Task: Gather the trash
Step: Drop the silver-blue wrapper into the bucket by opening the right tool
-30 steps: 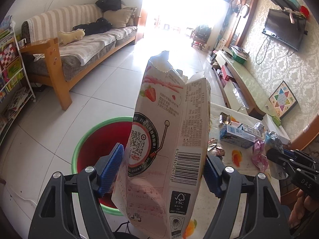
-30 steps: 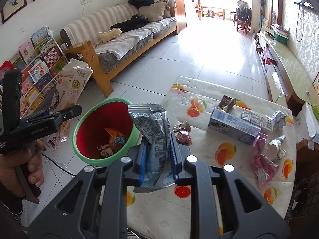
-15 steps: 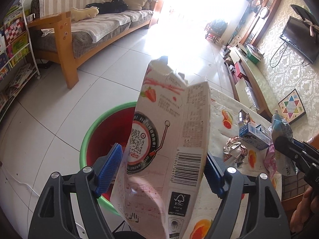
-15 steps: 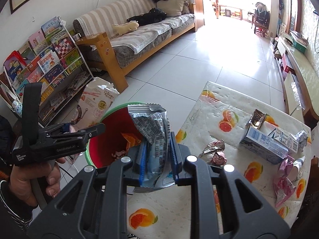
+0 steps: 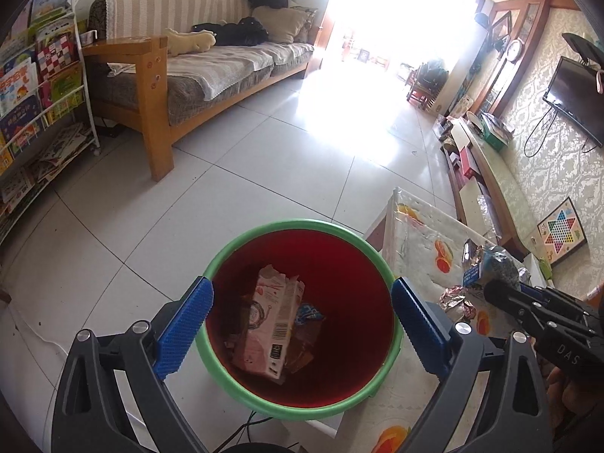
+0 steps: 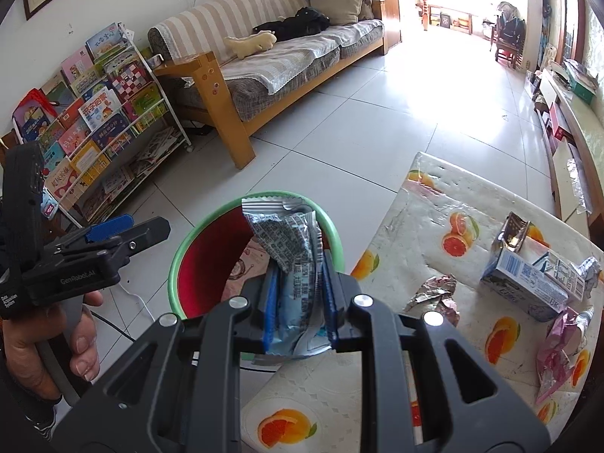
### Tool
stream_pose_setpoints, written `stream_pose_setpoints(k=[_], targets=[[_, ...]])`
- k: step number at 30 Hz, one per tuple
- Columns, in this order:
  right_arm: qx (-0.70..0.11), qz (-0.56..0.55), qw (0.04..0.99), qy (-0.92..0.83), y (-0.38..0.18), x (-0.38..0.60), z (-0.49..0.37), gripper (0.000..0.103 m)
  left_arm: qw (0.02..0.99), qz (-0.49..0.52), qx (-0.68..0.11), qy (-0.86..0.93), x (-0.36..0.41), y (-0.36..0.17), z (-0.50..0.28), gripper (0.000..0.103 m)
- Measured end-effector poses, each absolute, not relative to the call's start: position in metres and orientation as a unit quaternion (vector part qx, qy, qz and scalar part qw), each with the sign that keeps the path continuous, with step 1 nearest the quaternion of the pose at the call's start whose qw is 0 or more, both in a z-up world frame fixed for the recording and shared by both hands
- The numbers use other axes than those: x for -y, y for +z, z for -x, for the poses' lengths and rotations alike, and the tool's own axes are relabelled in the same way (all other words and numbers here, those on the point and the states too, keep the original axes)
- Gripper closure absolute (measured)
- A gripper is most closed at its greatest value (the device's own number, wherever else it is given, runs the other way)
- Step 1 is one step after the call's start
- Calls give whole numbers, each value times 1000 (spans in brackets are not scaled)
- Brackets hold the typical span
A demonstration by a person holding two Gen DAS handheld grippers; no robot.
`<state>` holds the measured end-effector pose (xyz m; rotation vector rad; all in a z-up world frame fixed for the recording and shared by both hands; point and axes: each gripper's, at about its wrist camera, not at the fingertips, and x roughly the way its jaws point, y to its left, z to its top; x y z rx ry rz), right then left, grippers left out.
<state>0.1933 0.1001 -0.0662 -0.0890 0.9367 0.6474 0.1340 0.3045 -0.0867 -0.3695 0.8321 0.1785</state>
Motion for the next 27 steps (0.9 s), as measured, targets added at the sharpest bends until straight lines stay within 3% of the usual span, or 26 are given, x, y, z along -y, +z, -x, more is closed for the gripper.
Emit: stream_pose_setpoints(k=[15,16,19,22,27], targets=[[-469,80,811,340,-103,-172,-192,80,897,200,-375,118,-331,-76,-100,11],[-472,82,810,339,-105,-175,-193,77,898,203,-372,121,-333,-75,-98,11],[-481,82,808,330,-110,-177,-194,43,898,209,-367,124,-337,-74,-93,11],[-482,77,809,329,-110,-174,-192,23,897,211,-367,126,-337,-76,-91,11],[-472,72,820,317,-100,-161,-189,12,897,215,-367,124,-333,-75,-92,11]])
